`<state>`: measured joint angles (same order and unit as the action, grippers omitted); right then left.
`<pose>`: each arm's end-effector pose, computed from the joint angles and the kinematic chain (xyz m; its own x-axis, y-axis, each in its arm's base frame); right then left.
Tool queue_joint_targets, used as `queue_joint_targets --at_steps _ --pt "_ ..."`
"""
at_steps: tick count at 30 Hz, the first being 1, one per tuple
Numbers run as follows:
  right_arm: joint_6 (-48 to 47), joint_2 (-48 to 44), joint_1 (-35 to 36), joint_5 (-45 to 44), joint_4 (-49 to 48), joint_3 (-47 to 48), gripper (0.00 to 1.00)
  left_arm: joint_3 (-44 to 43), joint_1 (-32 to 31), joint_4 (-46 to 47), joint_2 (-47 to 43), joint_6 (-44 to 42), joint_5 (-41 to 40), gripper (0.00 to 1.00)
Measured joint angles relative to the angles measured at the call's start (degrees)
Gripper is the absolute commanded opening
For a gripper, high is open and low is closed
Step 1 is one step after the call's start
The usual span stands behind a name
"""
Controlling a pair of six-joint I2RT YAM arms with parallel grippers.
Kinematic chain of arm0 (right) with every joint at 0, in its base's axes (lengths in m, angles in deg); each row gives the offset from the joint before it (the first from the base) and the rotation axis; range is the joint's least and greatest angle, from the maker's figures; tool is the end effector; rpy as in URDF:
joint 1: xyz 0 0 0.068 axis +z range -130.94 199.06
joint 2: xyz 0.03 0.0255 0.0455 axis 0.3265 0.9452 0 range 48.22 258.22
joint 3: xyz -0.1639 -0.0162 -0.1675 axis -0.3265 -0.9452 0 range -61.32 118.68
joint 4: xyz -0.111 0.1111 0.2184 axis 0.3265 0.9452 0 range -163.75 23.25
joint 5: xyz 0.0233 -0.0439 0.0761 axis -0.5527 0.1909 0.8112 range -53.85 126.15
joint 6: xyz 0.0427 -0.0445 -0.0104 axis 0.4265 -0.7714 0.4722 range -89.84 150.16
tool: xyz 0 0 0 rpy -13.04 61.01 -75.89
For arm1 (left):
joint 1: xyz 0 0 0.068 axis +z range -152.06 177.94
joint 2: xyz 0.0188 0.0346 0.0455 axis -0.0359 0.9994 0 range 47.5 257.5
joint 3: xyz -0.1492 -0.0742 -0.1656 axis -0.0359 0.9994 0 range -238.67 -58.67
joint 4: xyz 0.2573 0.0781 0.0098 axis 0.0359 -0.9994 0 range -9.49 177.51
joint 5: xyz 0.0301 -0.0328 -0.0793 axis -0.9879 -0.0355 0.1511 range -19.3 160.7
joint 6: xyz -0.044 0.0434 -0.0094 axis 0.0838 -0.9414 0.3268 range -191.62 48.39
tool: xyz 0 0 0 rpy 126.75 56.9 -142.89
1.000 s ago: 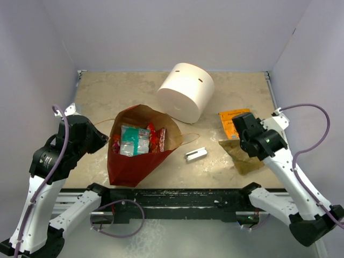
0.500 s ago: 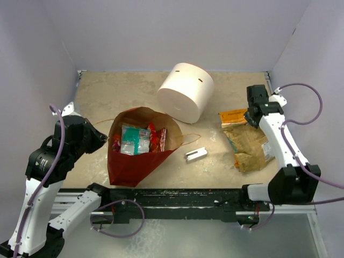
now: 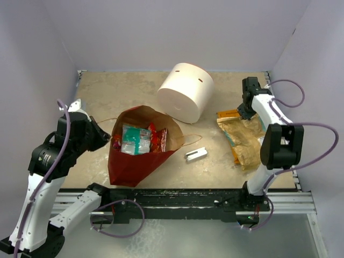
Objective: Take the snacks out of the paper bag
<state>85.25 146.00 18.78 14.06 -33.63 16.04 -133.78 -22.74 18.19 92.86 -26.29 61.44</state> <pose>0.3664 -0.0198 0.2011 -0.3430 0.7615 -0.5499 0.8224 0.5264 0.2159 0.1389 -0.0441 0.3739 -0.5844 -0.5296 -0.6148 -0.2603 0.8400 -0.4761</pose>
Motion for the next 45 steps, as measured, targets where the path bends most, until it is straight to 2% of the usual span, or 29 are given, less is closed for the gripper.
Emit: queue_joint_targets --at_steps 3,5,9,13,14,15,18,22,25,28,32,35,39,42,45 --pt "1.03 4.76 -0.2 0.85 0.17 3.52 0.06 -0.68 0.0 0.02 1.31 -1.07 0.31 0.0" --pt "1.84 7.67 -0.42 1.31 0.02 5.68 0.14 -1.03 0.0 0.42 2.01 -1.88 0.63 0.0" --pt "3.26 10.82 -0.55 2.73 -0.81 7.48 0.42 -1.01 0.0 0.63 2.01 -2.64 0.33 0.0" --pt "2.21 9.64 -0.55 4.26 -1.81 7.45 0.8 -0.92 0.0 0.52 1.05 -2.43 -0.33 0.0" --pt "1.01 8.74 -0.55 4.59 -2.05 7.43 0.87 -0.87 0.0 0.55 0.7 -2.34 -0.57 0.0" --pt "-0.48 7.41 -0.55 4.96 -2.32 7.32 0.91 -0.79 0.0 0.61 0.35 -2.19 -0.9 0.0" --pt "-7.02 1.4 -0.55 6.16 -3.21 7.13 0.96 -0.26 0.0 0.68 -0.98 -1.44 -1.88 0.0" --pt "-17.64 -7.37 -0.55 9.53 -2.71 8.35 0.97 -0.13 0.0 0.66 -1.18 -0.94 -2.71 0.0" --pt "-24.44 -12.57 -0.24 15.56 -2.34 9.35 0.97 -0.13 0.0 0.66 -0.9 -0.59 -2.75 0.0" --pt "-28.81 -17.81 2.32 25.33 -2.69 6.97 0.97 -0.2 0.0 0.61 -0.52 -0.02 -2.86 0.0" --pt "-29.62 -20.24 14.45 36.26 -2.78 3.06 0.97 -1.57 0.0 0.5 0.61 -0.15 -2.86 0.0" --pt "-27.5 -19.54 24.22 40.96 -3.02 -0.98 0.97 -3.78 0.0 0.52 2.03 -0.98 -2.84 0.0" --pt "-24.11 -18.4 28.94 42.77 -0.7 -4.22 0.96 -4.94 0.0 0.55 2.8 -1.55 -2.51 0.0" --pt "-22.34 -17.49 29.59 42.86 0.33 -4.85 0.87 -5.46 0.0 0.33 3.04 -1.62 -1.4 0.0" --pt "-20.52 -17.46 30.27 43.52 0.48 -6.27 0.65 -6.69 0.0 0.24 3.45 -1.62 -0.02 0.01"
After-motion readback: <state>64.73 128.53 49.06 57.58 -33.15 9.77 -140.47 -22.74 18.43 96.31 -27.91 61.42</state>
